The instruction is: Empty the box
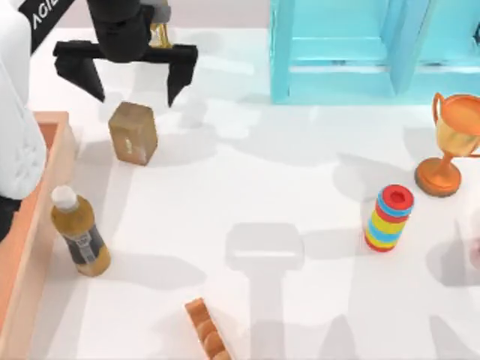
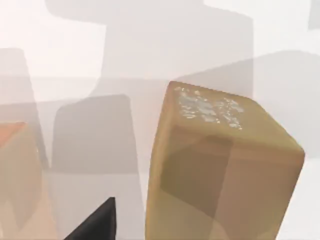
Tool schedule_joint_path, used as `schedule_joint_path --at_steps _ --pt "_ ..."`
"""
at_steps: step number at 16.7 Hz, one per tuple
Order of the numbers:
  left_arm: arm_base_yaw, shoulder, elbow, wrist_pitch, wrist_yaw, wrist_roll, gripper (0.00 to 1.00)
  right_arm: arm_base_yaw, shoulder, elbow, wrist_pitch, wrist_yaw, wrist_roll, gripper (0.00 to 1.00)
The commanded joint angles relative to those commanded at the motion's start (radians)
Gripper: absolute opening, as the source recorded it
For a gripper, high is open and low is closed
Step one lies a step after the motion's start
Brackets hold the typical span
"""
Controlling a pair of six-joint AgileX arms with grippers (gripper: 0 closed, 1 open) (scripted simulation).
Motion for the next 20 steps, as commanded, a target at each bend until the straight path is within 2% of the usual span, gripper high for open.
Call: schedule_joint_path --at_steps 4,8,11,20 --pt "0.033 -0.021 -0.002 -0.065 0.018 -0.054 1.00 0.000 0.000 0.000 0.000 0.000 0.000 1.00" --pt "0.030 -0.020 -0.004 -0.062 0.016 -0.051 1.00 0.000 0.000 0.000 0.000 0.000 0.000 1.00" --pt "0.069 -0.072 -0.066 -0.043 0.016 -0.020 1.00 0.000 0.000 0.000 0.000 0.000 0.000 1.00" --pt "0.339 -0.456 -0.606 0.090 0.011 0.246 1.00 0.000 0.000 0.000 0.000 0.000 0.000 1.00"
